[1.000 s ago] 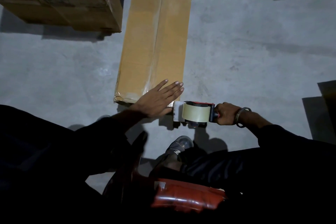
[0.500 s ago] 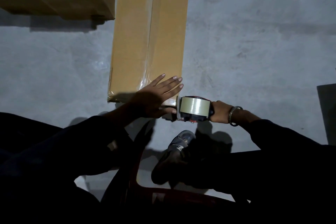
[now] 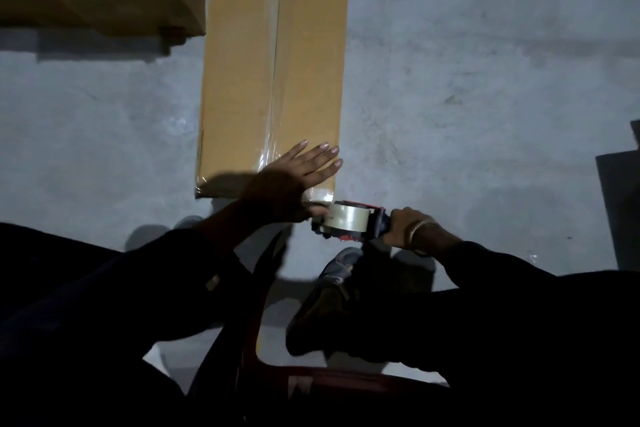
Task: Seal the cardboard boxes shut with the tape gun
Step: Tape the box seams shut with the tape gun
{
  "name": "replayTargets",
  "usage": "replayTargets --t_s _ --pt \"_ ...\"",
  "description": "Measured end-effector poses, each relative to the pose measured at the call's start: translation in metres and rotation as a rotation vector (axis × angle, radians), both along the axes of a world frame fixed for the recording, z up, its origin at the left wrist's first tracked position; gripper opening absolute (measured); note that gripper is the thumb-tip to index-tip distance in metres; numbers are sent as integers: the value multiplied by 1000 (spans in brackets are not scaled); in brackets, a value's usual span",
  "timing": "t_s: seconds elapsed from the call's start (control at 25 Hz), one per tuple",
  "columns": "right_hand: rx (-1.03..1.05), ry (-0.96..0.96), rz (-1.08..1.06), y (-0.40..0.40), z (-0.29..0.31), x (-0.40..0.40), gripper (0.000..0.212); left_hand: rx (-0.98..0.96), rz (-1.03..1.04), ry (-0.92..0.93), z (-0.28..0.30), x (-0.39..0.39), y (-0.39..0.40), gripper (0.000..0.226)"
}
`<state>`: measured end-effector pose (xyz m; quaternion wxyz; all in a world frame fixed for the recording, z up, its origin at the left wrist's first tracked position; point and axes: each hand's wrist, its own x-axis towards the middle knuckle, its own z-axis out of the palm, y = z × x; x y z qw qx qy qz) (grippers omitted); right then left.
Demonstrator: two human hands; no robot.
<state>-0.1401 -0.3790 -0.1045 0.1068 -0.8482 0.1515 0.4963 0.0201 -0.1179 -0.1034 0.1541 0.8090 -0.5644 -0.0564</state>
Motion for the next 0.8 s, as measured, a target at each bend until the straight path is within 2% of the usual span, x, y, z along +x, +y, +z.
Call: replayTargets --t_s 0.16,0.28,0.32,0.44,0.56,0.68,0.8 --pt "-75 12 -66 -9 15 7 62 -13 18 -9 8 -6 2 97" --pt "-171 -44 -85 -33 47 22 67 -74 3 -7 16 -10 1 90" --pt "-209 -55 -92 -42 62 26 67 -41 15 -23 19 -14 1 87" --pt "-262 -89 -115 -66 108 36 55 140 35 -94 18 -20 -2 86" --pt "-292 -121 -191 -86 160 39 27 250 56 -145 18 -25 -11 82" --pt "-277 -179 -311 -86 206 36 25 328 35 -197 21 -26 -12 84" --pt "-186 -307 -540 -77 220 21 27 387 107 -149 27 -32 -14 90"
